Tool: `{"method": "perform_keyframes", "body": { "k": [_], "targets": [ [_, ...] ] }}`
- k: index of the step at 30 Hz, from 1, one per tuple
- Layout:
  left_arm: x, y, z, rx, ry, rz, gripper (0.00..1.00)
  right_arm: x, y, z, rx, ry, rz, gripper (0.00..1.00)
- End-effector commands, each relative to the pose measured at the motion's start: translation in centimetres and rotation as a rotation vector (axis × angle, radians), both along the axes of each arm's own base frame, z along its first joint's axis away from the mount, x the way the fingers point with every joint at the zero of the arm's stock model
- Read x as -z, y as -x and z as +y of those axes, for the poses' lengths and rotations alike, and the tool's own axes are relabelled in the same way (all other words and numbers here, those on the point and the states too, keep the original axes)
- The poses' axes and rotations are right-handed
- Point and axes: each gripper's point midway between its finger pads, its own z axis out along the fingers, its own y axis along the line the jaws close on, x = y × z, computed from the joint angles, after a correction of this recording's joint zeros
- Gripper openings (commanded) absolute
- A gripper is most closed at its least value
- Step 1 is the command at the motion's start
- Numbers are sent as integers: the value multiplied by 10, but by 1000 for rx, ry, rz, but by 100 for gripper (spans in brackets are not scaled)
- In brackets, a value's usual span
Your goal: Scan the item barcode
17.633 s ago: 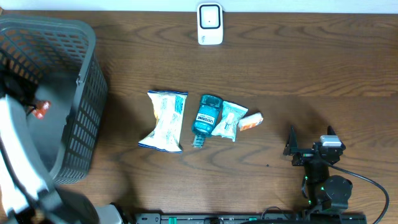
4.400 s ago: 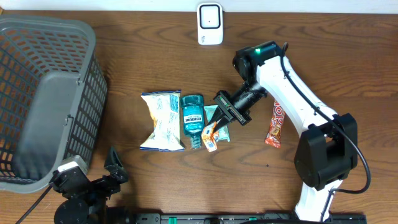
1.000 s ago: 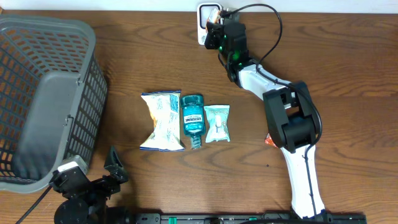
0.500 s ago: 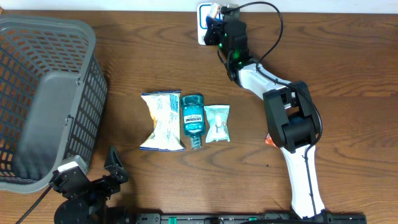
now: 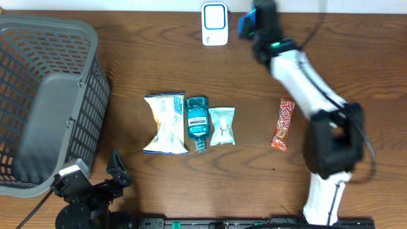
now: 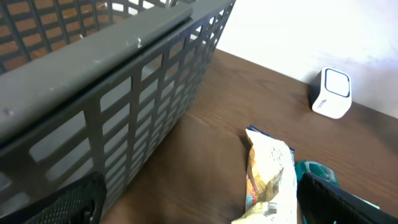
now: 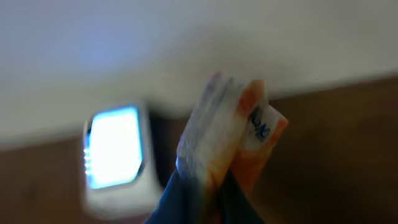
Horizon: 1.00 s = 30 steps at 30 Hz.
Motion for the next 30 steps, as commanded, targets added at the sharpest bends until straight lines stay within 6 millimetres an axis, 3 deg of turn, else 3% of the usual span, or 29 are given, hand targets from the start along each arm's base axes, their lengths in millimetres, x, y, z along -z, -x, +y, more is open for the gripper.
{"method": "perform_keyframes", "body": {
  "k": [1,5,8,11,13,18,22,25,28,30],
  "targets": [
    [-1,1,3,-17,-6,-5,98,-64,55,-132,490,310,15,1],
    [-1,1,3,-17,-6,-5,98,-70,105,-216,761,533,147,1],
    [-1,1,3,-17,-6,-6,98,-51,126,-267,845,584,269,1],
    [-1,1,3,-17,-6,-6,98,-18,146,-322,901,547,391,1],
    [-1,1,3,-16,-6,-5,98,15,166,-367,952,503,491,1],
    [-1,1,3,-16,-6,-6,98,67,210,-434,1055,442,652,1],
    [-1,1,3,-17,-6,-5,98,97,244,-473,1131,411,749,1],
    [-1,1,3,-17,-6,-6,98,120,258,-488,1131,314,783,6],
    [-1,1,3,-17,-6,-5,98,132,262,-494,1111,213,776,22],
    [-1,1,3,-16,-6,-5,98,131,265,-503,1129,194,753,45]
  ]
}}
